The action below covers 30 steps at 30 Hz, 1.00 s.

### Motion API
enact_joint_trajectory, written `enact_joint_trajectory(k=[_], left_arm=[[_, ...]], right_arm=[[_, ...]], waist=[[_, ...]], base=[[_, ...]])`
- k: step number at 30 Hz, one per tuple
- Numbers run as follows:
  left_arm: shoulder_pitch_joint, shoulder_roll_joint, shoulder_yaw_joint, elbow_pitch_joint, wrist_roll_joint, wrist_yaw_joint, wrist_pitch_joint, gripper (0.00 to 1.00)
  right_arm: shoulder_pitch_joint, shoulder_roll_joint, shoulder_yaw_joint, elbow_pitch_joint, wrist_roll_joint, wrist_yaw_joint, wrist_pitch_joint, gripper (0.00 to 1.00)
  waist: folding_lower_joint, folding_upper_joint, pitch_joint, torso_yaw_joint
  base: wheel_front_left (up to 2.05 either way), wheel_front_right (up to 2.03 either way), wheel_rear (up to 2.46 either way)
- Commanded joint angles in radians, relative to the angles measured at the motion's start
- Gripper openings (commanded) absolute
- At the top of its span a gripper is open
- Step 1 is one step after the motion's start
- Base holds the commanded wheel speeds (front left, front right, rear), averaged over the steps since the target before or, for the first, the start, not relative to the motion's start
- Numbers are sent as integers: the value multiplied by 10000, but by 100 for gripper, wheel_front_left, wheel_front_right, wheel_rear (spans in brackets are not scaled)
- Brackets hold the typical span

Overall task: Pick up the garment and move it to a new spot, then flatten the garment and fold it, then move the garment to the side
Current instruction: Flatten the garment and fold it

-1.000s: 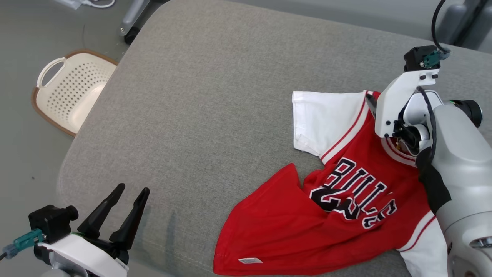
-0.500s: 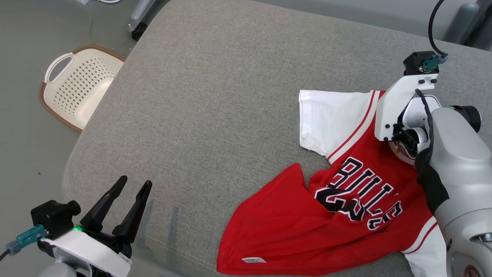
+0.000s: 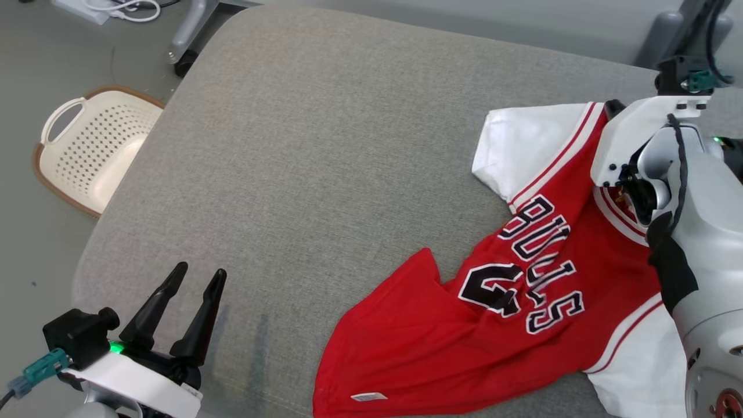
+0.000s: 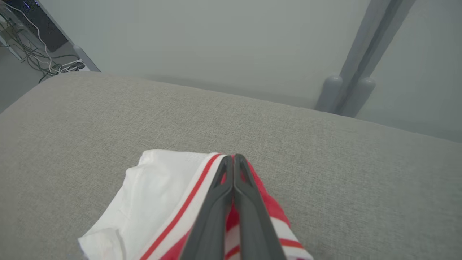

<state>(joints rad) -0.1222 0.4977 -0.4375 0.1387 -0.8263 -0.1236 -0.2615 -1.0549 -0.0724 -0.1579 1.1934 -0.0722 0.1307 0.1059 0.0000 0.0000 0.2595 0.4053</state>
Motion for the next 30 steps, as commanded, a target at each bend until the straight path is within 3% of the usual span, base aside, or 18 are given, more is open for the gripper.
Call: enact_joint_trajectory(k=[1, 13, 21, 25, 26, 27, 30], left_arm=[[109, -46, 107, -20, 114, -65, -38, 100], [281, -88, 463, -222, 394, -85, -39, 100], [-33, 141, 335, -447, 190, -79, -39, 100], [-162, 199, 243, -372, 65, -79, -40, 100], [-167, 212, 222, -352, 38, -80, -40, 100], [-184, 219, 198, -327, 28, -80, -40, 100], [-203, 209, 163, -230, -4, -80, -40, 100]], right_arm=[[145, -34, -220, -82, -135, 0, -208, 0], [593, 15, -3197, -1570, -1942, 0, -2037, 0], [180, 173, -5892, -3081, -3384, 0, -3290, 0], [-143, 210, -7036, -2860, -3817, 3, -3541, 0], [-188, 201, -7276, -2732, -4005, 3, -3553, 26], [-241, 175, -7492, -2575, -4184, 3, -3556, 97], [-349, 163, -7994, -2163, -4746, 1, -3556, 100]], waist=[[0, 0, -23, -143], [0, 0, 157, -638], [0, 0, 745, -376], [0, 0, 931, -170], [0, 0, 940, -143], [0, 0, 938, -125], [0, 0, 823, -147]], base=[[0, 0, 0], [0, 0, 0], [0, 0, 0], [0, 0, 0], [0, 0, 0], [0, 0, 0], [0, 0, 0]])
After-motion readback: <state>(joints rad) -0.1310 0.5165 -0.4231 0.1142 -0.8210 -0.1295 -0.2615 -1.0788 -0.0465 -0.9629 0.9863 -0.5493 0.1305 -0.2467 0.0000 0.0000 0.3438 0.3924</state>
